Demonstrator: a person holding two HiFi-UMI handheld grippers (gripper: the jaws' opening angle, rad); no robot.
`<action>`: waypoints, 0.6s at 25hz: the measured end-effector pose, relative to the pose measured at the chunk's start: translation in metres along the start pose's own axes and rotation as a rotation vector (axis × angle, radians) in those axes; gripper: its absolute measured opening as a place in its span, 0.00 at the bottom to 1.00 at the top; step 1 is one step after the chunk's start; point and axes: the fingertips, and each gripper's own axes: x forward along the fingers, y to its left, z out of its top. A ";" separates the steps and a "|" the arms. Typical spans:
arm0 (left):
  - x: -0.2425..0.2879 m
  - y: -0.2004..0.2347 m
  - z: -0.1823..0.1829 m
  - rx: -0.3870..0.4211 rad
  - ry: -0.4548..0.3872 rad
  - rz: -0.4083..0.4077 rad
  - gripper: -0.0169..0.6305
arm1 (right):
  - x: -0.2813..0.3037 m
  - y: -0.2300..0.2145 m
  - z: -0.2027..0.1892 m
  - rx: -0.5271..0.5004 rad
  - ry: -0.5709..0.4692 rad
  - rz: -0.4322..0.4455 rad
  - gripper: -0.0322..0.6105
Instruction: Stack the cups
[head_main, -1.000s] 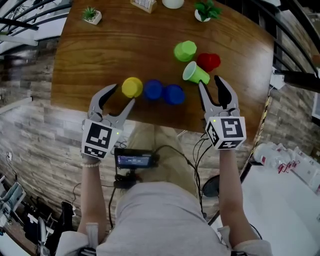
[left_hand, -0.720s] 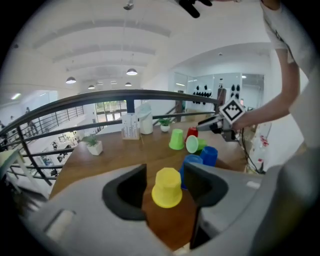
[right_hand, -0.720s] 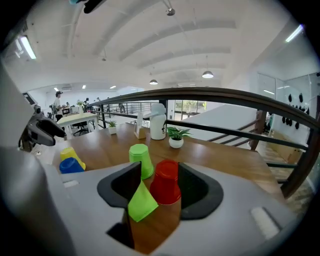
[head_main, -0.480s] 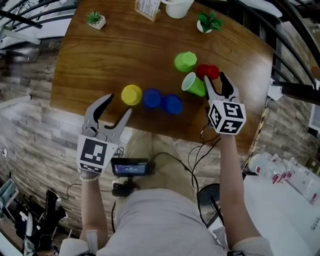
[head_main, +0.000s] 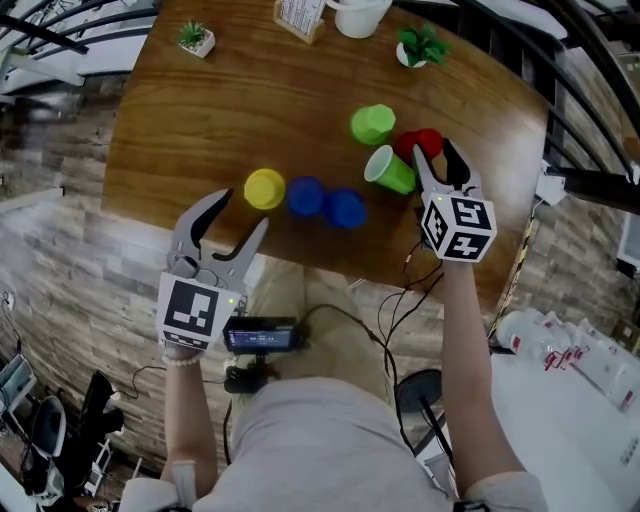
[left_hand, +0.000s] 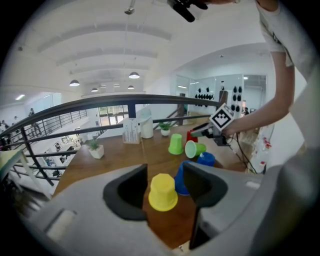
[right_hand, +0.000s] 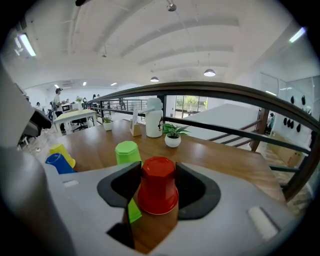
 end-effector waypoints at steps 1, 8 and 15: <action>0.000 0.000 0.000 0.003 0.001 0.000 0.36 | -0.002 0.000 0.004 -0.008 -0.011 -0.005 0.38; 0.005 0.001 0.009 0.036 0.001 -0.011 0.36 | -0.033 0.018 0.047 -0.047 -0.088 -0.002 0.38; 0.012 -0.005 0.020 0.077 -0.009 -0.055 0.36 | -0.068 0.071 0.069 -0.075 -0.142 0.089 0.38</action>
